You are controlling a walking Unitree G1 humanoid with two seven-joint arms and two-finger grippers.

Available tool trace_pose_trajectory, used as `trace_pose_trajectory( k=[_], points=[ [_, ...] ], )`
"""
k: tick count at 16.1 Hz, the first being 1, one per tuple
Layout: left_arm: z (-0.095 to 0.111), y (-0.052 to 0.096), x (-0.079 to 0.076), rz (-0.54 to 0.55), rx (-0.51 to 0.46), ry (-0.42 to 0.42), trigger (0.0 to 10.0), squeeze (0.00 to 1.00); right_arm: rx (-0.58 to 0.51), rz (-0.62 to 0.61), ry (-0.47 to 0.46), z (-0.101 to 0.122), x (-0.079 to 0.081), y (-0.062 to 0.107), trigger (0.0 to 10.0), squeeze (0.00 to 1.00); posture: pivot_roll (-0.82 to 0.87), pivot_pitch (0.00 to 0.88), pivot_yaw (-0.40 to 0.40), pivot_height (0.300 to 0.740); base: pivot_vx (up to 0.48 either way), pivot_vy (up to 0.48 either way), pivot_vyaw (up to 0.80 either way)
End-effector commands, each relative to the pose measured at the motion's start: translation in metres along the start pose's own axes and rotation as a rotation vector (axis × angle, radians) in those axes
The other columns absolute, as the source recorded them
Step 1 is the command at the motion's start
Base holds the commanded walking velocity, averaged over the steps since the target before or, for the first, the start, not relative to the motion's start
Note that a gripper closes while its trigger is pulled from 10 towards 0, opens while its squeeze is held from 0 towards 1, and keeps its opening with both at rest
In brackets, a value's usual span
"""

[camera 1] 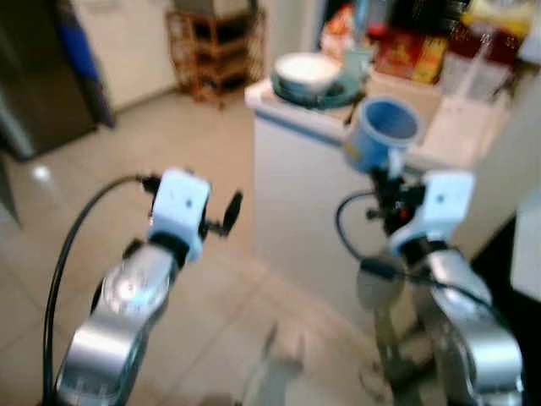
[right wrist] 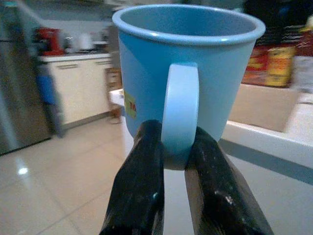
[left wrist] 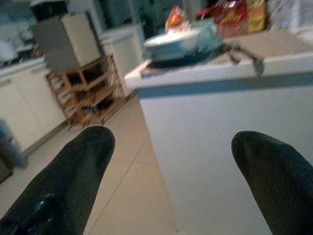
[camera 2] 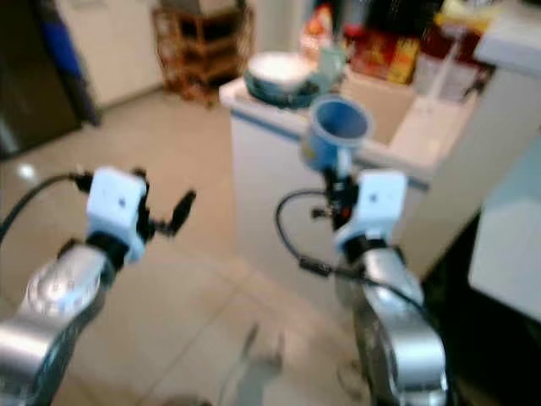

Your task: Setting the table

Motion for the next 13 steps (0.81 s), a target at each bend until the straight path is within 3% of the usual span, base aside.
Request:
trace_pose_trajectory(
  k=[1, 4, 7, 13],
  points=[
    [-0.003, -0.003, 0.005, 0.036, 0.013, -0.007, 10.0, 0.00, -0.027, 0.011, 0.013, 0.008, 0.003, -0.005, 10.0, 0.00, -0.02, 0.044, -0.040, 0.740, 0.000, -0.480, -0.80],
    [-0.001, -0.008, 0.008, 0.068, 0.003, -0.009, 10.0, 0.00, -0.008, 0.046, 0.043, 0.006, 0.007, -0.012, 10.0, 0.00, -0.03, 0.044, -0.042, 0.740, 0.000, -0.480, 0.00],
    [0.001, -0.009, 0.006, 0.071, -0.005, -0.006, 10.0, 0.00, 0.043, 0.060, -0.003, 0.000, 0.009, -0.014, 10.0, 0.00, -0.03, 0.043, -0.050, 0.740, 0.000, -0.480, 0.00],
    [0.000, -0.010, 0.009, 0.107, 0.009, -0.030, 10.0, 0.00, 0.048, 0.044, 0.145, -0.005, 0.011, -0.025, 10.0, 0.00, -0.01, 0.035, -0.065, 0.740, 0.000, -0.480, 0.00]
  ],
)
Point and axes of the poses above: a point about 5 cm out from each wrist's last joint towards the gripper, its own y axis pointing back from the gripper into the wrist, its own z axis along the axis of the wrist's last joint, x = y × z, the point moved 2 cm from there along -y, pointing out of the wrist towards the gripper
